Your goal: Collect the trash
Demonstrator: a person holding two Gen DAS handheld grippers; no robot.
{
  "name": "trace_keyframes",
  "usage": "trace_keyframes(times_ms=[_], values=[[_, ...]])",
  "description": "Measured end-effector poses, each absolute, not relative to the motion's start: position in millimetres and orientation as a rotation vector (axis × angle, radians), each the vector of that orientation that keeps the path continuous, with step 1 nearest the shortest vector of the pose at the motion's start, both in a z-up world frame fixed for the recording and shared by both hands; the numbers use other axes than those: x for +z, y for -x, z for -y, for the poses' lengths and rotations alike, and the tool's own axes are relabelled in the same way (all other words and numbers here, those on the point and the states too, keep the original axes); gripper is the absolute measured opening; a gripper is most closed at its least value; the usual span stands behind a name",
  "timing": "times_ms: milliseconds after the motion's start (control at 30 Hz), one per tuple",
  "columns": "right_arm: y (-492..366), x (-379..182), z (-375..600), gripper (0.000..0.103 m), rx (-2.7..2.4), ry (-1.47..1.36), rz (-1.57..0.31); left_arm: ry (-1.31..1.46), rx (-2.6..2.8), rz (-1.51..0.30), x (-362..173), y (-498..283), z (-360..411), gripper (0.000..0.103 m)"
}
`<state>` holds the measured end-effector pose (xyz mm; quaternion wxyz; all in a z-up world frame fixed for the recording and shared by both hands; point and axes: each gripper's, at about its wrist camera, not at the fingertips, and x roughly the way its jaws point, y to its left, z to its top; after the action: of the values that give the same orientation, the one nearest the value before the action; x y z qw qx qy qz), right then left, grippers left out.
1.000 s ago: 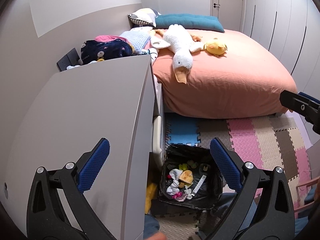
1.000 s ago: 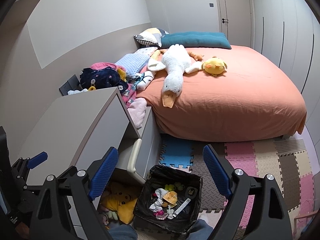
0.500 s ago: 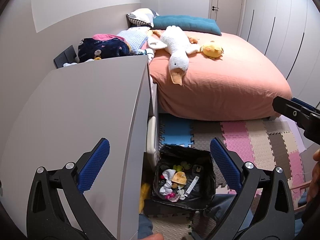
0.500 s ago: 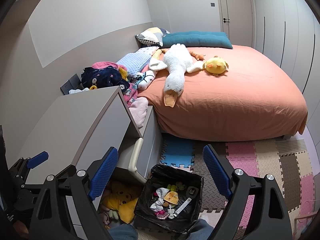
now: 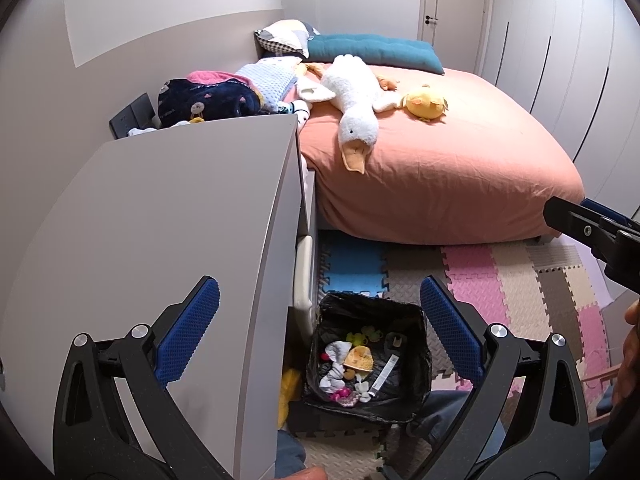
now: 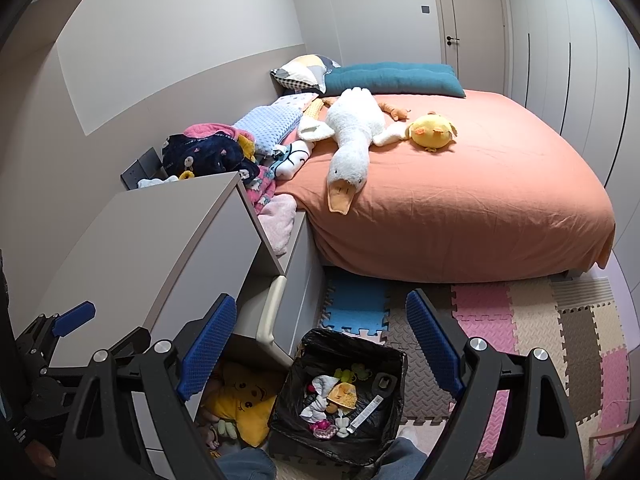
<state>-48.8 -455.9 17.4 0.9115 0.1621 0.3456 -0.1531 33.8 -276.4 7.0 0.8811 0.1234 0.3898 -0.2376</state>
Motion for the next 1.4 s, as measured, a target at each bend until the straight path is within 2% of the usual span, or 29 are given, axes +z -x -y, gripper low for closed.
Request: trace_keyframes(times_ms=[1400], values=[[45,13,444,0.087,-0.314,-0.331,-0.721,-0.283,-0.496,-0.824,-1,-34,277,0.097]])
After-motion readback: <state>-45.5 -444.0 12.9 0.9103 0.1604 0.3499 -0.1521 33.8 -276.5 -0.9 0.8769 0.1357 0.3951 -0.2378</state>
